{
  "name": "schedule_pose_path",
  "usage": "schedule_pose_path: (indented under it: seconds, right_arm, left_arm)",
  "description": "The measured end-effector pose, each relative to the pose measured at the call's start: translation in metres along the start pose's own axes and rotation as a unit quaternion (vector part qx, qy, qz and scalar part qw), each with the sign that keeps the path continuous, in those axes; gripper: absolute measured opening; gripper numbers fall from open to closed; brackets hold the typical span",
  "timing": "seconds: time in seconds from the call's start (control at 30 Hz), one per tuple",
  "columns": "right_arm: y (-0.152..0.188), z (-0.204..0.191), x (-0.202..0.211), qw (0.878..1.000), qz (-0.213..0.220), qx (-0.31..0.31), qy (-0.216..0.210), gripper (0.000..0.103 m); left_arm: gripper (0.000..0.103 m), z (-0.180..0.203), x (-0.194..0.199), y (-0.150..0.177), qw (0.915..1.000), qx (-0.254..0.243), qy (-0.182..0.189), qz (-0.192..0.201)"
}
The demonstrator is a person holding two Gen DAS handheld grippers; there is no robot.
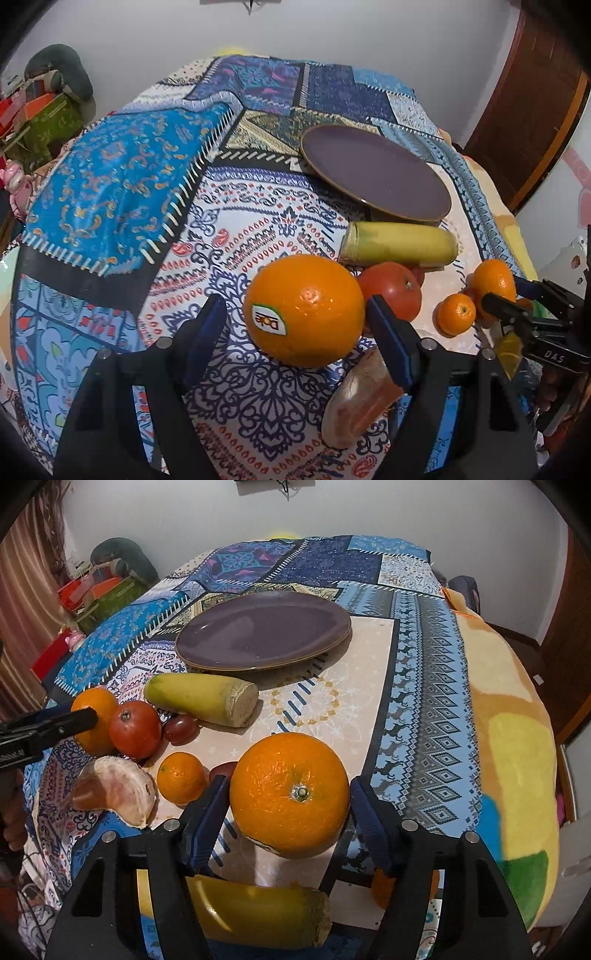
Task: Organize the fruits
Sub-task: 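Grasp the Dole orange with the left tool while the right tool grasps another orange, then carry both oranges to the brown plate and release them side by side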
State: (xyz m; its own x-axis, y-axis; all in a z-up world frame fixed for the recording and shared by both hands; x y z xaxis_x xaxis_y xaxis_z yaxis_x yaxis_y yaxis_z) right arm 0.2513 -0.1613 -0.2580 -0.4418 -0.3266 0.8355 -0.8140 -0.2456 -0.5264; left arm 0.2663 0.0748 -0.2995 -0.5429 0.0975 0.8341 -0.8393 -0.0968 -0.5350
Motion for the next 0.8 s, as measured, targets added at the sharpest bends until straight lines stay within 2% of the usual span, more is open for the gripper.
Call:
schedule_pose_path:
  seconds: [0.1,0.37,0.8]
  right_arm:
    - [0.0,0.001,0.0,1.0,0.002,-0.002,-0.005,0.063]
    - [-0.005,0.0,0.004,1.0,0.01,0.002,-0.001,0.061]
    - [-0.059,-0.005,0.045,0.995,0.099,0.021,0.015,0.061]
  left_arm:
    - [0.07,0.003,-0.004,0.0,1.0,0.001,0.009,-0.001]
    - [0.069,0.004,0.0,-0.003,1.0,-0.001,0.009,0.001]
    - [0.068,0.006,0.045,-0.044,0.9972,-0.003,-0.009,0.074]
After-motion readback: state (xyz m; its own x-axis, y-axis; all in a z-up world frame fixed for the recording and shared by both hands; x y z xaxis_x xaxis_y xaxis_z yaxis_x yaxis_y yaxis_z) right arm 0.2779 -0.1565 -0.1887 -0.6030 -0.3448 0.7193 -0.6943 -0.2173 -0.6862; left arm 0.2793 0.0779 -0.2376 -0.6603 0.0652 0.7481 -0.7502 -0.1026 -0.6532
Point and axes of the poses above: each gripper's, at about its wrist camera, not at the fingertips, and x roughly against the way its jaws point, z to its right, y to its underside, the point moved 6 cm from there along -x, roughly the way its jaws point, and after that the axes turned 2 degrees about -z, right-handed, at the moved point
